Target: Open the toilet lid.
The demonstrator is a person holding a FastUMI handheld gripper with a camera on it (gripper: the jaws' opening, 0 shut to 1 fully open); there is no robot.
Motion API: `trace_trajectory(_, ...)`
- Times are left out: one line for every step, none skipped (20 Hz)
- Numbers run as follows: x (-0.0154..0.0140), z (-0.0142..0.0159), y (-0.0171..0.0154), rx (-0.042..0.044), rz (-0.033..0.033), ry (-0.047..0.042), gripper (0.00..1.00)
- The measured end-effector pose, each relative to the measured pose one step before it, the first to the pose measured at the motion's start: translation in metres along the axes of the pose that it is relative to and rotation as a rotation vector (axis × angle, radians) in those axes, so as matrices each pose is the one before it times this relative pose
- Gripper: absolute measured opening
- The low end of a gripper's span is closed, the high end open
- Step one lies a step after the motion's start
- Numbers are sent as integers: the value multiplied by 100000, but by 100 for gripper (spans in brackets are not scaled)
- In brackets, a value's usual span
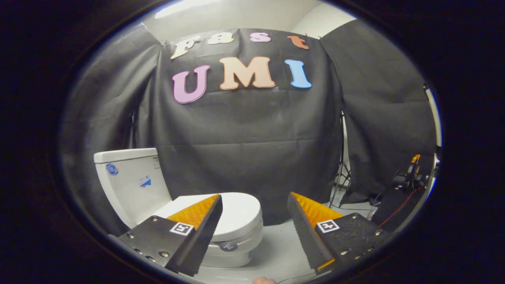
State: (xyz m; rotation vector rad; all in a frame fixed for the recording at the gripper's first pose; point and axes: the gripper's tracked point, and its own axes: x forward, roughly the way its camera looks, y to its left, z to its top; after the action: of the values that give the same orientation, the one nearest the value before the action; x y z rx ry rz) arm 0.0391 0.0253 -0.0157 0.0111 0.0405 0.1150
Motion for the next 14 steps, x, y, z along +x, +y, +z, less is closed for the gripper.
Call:
trace_trajectory(90,57,144,-193,-31,-75,98)
trace_trajectory(68,17,88,510,-25,-9,98)
trace_trajectory(101,46,132,1492,-117,122,98)
trace_trajectory(128,-75,130,1418,229,125,98)
trace_trajectory(192,-96,132,-76,210,532,98)
trace_trajectory(281,-291,-97,-1067,-274,612,98)
trace_trajectory(202,-122,-201,-1201,-122,824,98)
trace_trajectory(219,-213,-100,-858,-149,845,98)
trace_trajectory(137,-50,-47,299,17,466,98)
trace_trajectory(83,4,61,896,175,466,98)
trace_trajectory(269,-161,139,333,367,730,98)
trace_trajectory(325,-464,109,-402,-76,1431,98)
trace_trajectory(186,-460,-52,-642,-733,1900,98)
trace_trajectory(273,-391,-199,183,-829,1641,98)
